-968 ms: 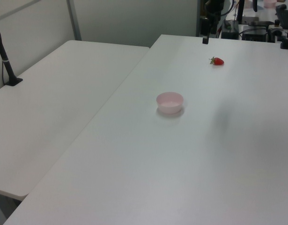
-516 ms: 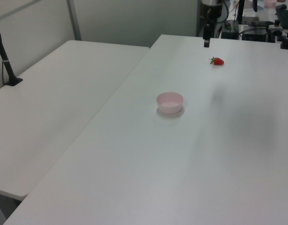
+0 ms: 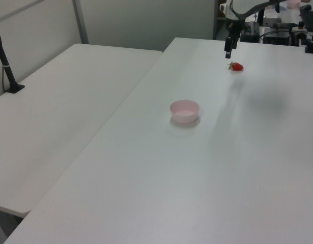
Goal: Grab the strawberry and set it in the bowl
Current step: 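Move the open gripper over the red strawberry and lower it, then close the gripper on the red strawberry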
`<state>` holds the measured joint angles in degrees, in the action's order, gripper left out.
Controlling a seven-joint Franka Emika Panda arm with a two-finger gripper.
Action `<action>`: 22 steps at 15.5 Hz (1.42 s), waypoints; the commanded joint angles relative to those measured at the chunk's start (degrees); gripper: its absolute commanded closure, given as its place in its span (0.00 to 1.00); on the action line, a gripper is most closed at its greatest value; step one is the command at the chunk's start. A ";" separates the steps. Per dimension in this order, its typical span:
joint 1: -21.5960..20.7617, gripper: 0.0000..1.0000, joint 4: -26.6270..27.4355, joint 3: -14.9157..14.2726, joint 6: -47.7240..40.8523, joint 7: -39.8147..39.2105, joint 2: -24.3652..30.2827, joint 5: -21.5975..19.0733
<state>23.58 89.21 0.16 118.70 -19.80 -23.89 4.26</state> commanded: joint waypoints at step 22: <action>0.68 0.79 -4.84 -2.18 10.94 -3.58 -9.87 -1.27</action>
<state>27.25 84.20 -2.52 130.18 -23.15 -36.34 4.22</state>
